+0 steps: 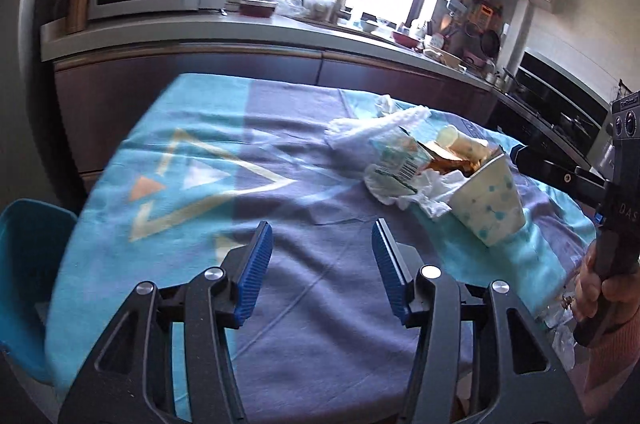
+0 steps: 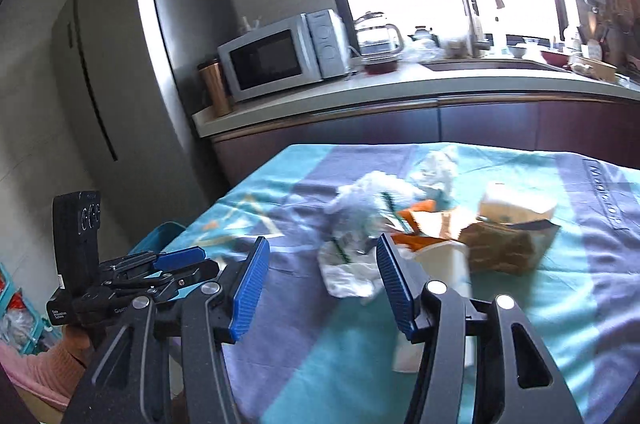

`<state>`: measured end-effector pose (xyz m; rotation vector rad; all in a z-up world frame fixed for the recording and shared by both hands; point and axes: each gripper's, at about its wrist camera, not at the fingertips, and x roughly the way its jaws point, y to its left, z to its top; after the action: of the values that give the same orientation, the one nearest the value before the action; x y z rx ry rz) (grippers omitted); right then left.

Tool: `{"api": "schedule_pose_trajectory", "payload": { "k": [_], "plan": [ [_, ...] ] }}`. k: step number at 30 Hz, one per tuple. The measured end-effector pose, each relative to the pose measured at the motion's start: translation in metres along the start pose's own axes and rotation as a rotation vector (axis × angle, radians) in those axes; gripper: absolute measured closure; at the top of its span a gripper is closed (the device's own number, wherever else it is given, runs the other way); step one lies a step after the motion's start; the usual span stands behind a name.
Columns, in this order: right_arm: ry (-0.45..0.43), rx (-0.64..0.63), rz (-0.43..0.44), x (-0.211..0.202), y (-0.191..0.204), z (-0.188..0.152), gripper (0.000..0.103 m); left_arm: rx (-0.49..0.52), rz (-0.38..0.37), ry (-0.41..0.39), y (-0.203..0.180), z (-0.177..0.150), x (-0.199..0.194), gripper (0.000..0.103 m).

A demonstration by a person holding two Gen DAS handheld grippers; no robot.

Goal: Collect trash
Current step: 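Move both open tools back over the trash on the table, then grasp the white tissue with the left tool while the right tool grasps the white paper cup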

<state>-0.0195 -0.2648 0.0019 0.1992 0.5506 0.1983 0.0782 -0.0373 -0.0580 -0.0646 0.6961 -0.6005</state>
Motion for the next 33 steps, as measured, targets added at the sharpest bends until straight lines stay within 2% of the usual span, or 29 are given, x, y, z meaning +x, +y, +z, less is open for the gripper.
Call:
{"api": "schedule_pose_trajectory", "payload": {
  "k": [4,8,14,19,22,24,25,27,33],
  "plan": [
    [0.001,0.048,-0.074,-0.001,-0.031,-0.007,0.050,0.025,-0.050,0.055,-0.025,0.002,0.033,0.050],
    [0.026,0.089,-0.097,0.006,-0.053,-0.017,0.050,0.033,-0.094,0.091,-0.041,0.010,0.059,0.045],
    [0.055,0.120,-0.078,0.021,-0.064,-0.027,0.050,0.041,-0.099,0.137,-0.054,0.019,0.086,0.039],
    [0.068,0.135,-0.064,0.029,-0.068,-0.031,0.050,0.049,-0.085,0.170,-0.065,0.029,0.105,0.041],
    [0.075,0.154,-0.056,0.030,-0.072,-0.034,0.055,0.052,-0.081,0.207,-0.069,0.030,0.116,0.058],
    [0.076,0.167,-0.050,0.028,-0.076,-0.035,0.063,0.059,-0.080,0.222,-0.072,0.029,0.120,0.079],
    [0.072,0.177,-0.039,0.027,-0.077,-0.035,0.065,0.057,-0.082,0.227,-0.072,0.029,0.121,0.083],
    [0.070,0.188,-0.030,0.025,-0.080,-0.036,0.067,0.045,-0.093,0.228,-0.070,0.028,0.121,0.098],
    [0.063,0.180,-0.006,0.019,-0.075,-0.036,0.068,0.068,-0.098,0.172,-0.066,0.028,0.097,0.100]
  ]
}}
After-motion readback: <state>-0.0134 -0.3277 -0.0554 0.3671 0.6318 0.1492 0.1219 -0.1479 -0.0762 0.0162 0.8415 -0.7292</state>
